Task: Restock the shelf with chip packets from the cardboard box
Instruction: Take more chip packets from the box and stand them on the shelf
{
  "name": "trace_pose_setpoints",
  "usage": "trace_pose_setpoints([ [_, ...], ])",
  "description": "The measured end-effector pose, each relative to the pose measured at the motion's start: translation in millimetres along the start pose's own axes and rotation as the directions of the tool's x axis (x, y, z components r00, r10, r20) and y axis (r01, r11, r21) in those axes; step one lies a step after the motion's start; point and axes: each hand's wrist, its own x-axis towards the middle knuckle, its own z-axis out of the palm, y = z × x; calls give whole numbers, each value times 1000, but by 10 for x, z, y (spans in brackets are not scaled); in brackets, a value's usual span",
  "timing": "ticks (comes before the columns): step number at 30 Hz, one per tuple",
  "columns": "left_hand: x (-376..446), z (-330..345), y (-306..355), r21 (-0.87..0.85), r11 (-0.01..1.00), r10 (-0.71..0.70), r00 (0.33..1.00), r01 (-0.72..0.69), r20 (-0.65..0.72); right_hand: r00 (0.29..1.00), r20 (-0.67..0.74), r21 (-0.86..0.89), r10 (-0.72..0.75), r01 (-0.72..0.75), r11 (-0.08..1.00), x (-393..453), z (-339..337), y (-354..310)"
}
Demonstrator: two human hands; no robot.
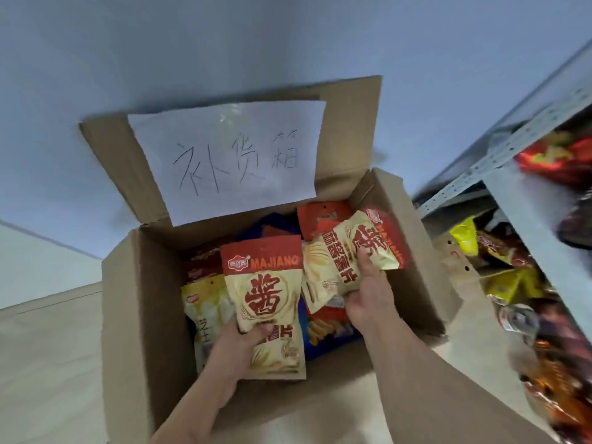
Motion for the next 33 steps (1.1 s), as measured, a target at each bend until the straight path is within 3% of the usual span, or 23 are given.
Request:
trace_pose_setpoints([
  [6, -862, 704, 691, 202, 959, 136, 948, -199, 288, 985, -33, 39, -169, 170, 985, -726, -970, -1147],
  [13, -2536, 2005, 783, 316, 810, 188, 729, -494, 659, 948, -95, -71, -305, 299, 952, -2203, -3134, -2051],
  [17, -3479, 2826, 523, 240, 811, 149, 585, -533, 797, 907, -179, -123, -382, 364, 923, -2908, -4219, -2409],
  [23, -4622, 4148, 295, 194, 654, 178, 398, -731, 900, 807, -296, -145, -512, 492, 859, -3880, -5736, -2984],
  [27, -5097, 4957, 263, 167, 631, 149, 330, -758, 932, 757, -343, -150, -557, 541, 827, -4188, -6476, -3284],
  [30, -5354, 5579, 245, 123, 613, 104, 234, -781, 967, 699, -409, -131, -587, 591, 796, -4346, -6928, -3523],
  [33, -5570, 6170, 240, 105, 588, 92, 195, -802, 976, 668, -459, -142, -585, 595, 791, -4460, -7379, -3735],
])
